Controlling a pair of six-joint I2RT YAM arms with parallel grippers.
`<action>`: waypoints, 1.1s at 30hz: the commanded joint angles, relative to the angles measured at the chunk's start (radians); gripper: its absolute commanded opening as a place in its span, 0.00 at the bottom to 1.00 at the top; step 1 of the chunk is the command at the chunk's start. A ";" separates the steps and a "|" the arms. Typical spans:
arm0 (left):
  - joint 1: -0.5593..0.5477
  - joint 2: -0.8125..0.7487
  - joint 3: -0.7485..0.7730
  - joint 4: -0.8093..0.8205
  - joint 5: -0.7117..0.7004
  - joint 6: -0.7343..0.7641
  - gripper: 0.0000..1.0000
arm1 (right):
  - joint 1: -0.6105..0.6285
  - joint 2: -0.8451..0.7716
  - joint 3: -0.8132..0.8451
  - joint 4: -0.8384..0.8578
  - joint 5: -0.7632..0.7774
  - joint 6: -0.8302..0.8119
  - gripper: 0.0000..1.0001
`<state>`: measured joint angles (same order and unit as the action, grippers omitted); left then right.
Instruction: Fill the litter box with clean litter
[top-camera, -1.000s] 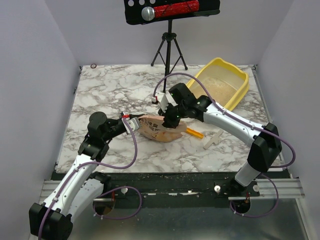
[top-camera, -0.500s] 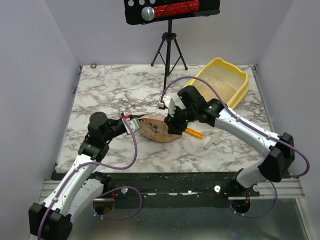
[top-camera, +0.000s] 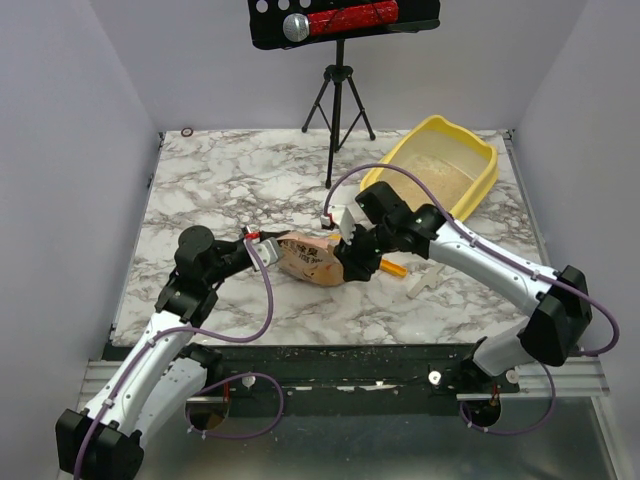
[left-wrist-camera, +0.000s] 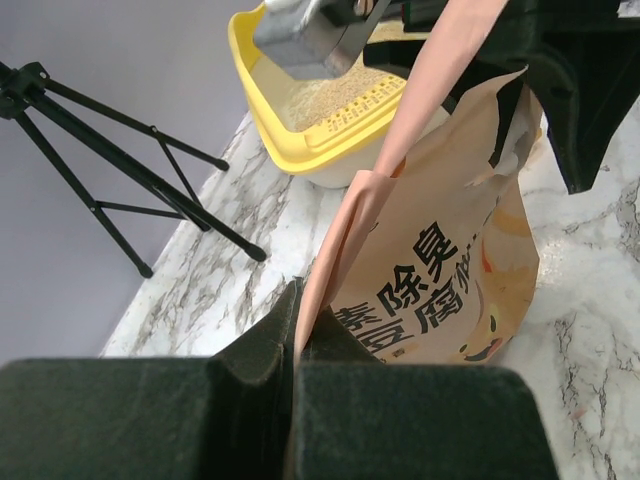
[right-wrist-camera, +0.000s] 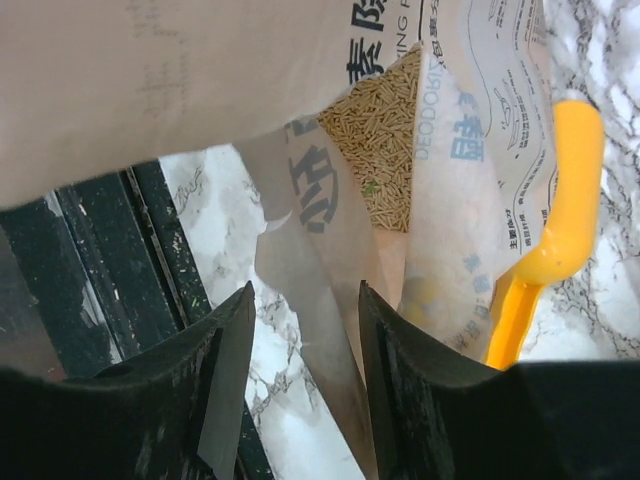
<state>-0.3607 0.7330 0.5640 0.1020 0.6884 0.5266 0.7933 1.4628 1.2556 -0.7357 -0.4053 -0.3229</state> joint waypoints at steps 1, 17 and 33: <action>-0.007 -0.047 0.017 0.148 0.000 0.010 0.00 | 0.009 0.056 0.079 -0.059 0.020 0.008 0.52; -0.017 -0.041 0.020 0.140 -0.006 0.015 0.00 | 0.009 0.002 0.189 -0.082 -0.041 0.034 0.41; -0.017 -0.029 0.027 0.137 -0.006 0.015 0.00 | 0.009 0.076 0.153 0.038 0.051 0.033 0.00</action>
<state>-0.3691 0.7269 0.5602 0.1020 0.6727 0.5308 0.7937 1.4933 1.4200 -0.7490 -0.3870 -0.2882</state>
